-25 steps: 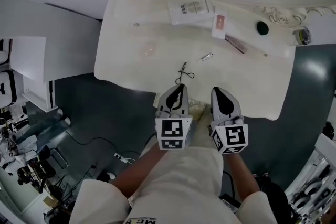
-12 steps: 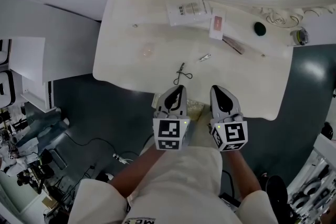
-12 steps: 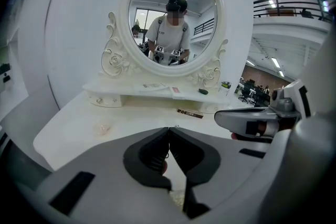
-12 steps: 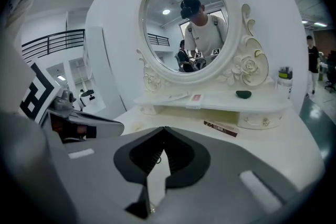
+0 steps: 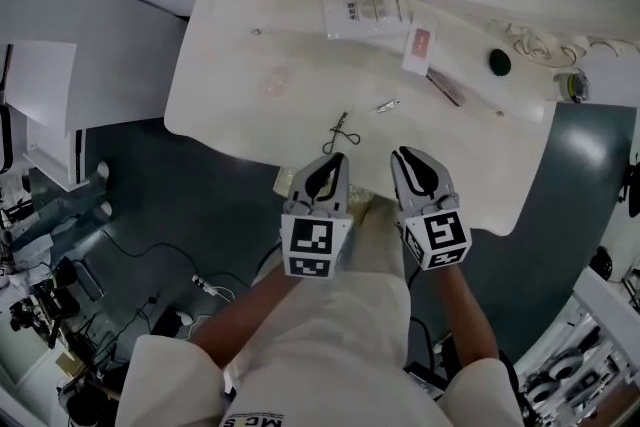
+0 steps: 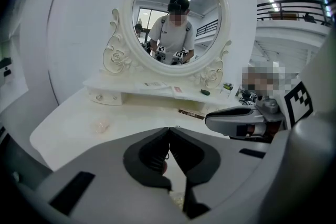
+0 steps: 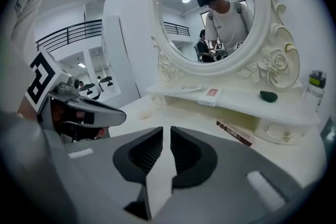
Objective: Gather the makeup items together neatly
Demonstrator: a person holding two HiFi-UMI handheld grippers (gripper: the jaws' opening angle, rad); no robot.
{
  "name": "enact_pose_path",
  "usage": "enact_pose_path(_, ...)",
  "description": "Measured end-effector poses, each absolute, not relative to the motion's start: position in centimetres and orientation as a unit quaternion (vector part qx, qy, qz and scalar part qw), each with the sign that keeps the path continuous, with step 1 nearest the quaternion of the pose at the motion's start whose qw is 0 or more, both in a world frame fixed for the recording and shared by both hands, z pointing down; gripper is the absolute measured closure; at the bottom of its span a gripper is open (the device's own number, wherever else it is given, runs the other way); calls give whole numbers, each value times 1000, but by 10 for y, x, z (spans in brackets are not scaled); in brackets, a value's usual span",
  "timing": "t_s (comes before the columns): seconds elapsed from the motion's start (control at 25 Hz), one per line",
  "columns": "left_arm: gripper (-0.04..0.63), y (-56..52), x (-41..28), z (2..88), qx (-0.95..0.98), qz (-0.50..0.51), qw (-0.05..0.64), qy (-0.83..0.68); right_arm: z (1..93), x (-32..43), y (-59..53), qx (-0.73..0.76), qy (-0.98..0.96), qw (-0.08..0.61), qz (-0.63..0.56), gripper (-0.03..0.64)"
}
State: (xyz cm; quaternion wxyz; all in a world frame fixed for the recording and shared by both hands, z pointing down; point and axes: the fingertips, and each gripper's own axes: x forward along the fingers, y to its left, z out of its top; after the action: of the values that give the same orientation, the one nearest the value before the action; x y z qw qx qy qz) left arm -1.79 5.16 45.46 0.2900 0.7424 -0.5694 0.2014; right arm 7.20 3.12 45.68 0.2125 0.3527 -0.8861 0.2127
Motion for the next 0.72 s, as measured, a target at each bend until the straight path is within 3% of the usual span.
enact_pose_path(0.72,586,42,-18,479,723,205,320,-577,500,69,-18,272,-905,294,140,540)
